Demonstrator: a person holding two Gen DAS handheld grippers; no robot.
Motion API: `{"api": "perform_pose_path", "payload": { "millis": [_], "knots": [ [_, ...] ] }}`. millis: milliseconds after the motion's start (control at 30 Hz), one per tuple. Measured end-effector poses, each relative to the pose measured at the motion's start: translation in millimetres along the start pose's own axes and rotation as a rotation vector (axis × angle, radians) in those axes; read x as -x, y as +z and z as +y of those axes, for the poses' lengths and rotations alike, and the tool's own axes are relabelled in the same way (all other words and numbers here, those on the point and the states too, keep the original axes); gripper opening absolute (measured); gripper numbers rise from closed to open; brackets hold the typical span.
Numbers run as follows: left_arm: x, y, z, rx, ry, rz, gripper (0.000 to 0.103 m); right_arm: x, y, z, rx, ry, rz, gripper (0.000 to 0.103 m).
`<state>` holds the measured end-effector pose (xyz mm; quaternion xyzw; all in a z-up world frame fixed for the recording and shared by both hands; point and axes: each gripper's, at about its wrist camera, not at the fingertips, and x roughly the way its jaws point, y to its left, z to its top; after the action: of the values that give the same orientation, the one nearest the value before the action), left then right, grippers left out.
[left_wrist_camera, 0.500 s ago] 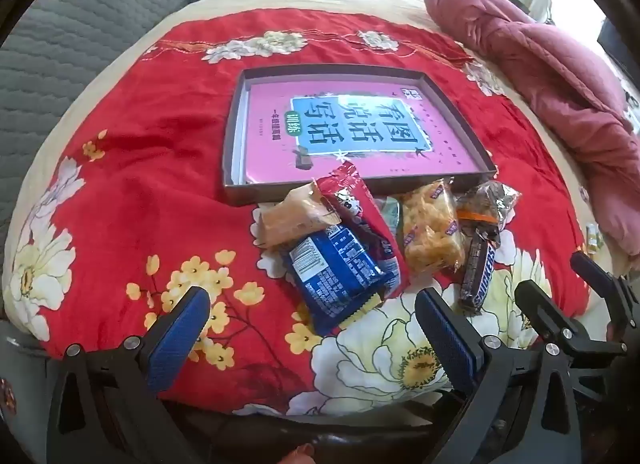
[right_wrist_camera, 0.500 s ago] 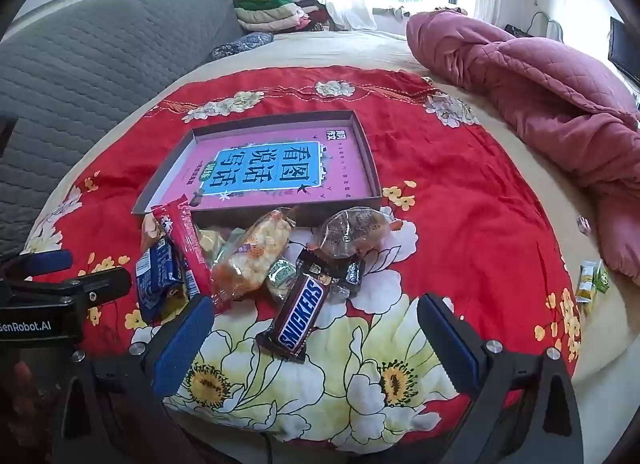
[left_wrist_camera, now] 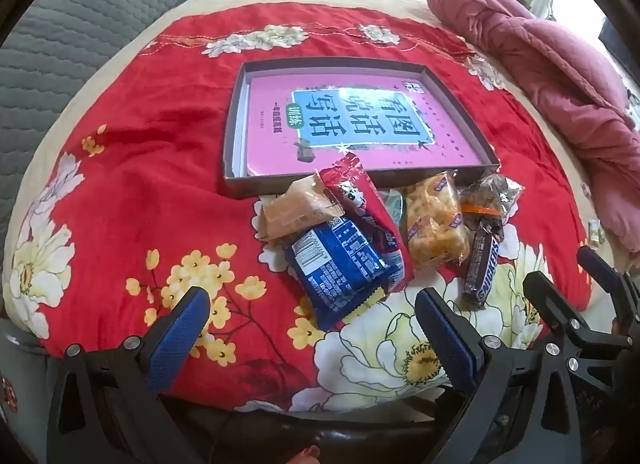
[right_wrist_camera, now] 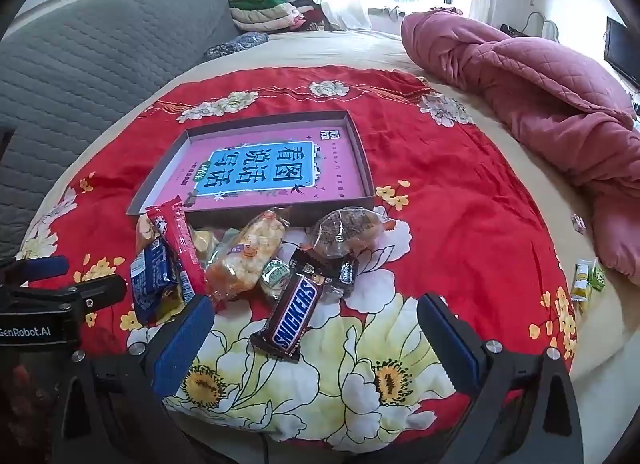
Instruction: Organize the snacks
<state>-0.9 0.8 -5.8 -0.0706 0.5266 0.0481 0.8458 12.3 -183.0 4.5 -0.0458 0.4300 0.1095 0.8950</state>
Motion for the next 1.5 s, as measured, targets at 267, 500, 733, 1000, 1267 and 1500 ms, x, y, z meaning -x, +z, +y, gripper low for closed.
{"api": "perform_pose_path", "payload": {
  "millis": [267,500,733,1000,1267,1500],
  "knots": [
    [-2.1,0.0,-1.1,-0.001,-0.006,0.007,0.102,2.2,0.2,1.1,0.005,-0.009,-0.004,0.102],
    [-1.8,-0.5,-0.8,-0.002,-0.007,0.005,0.102,2.5,0.2,2.0,0.006,-0.011,-0.004,0.102],
    [-2.0,-1.2,-1.2,-0.001,-0.008,0.008,0.102,3.2,-0.2,2.0,0.007,-0.012,-0.004,0.102],
    [-2.2,-1.5,-1.5,-0.004,-0.011,0.008,0.102,2.3,0.1,1.7,0.006,-0.012,-0.002,0.102],
    [-2.6,-1.1,-0.6,-0.004,-0.014,0.009,0.102,2.1,-0.2,1.9,0.008,-0.014,-0.002,0.102],
    [-3.0,-1.2,-0.4,-0.002,-0.013,0.009,0.102,2.3,0.0,1.9,0.008,-0.014,-0.001,0.102]
  ]
}}
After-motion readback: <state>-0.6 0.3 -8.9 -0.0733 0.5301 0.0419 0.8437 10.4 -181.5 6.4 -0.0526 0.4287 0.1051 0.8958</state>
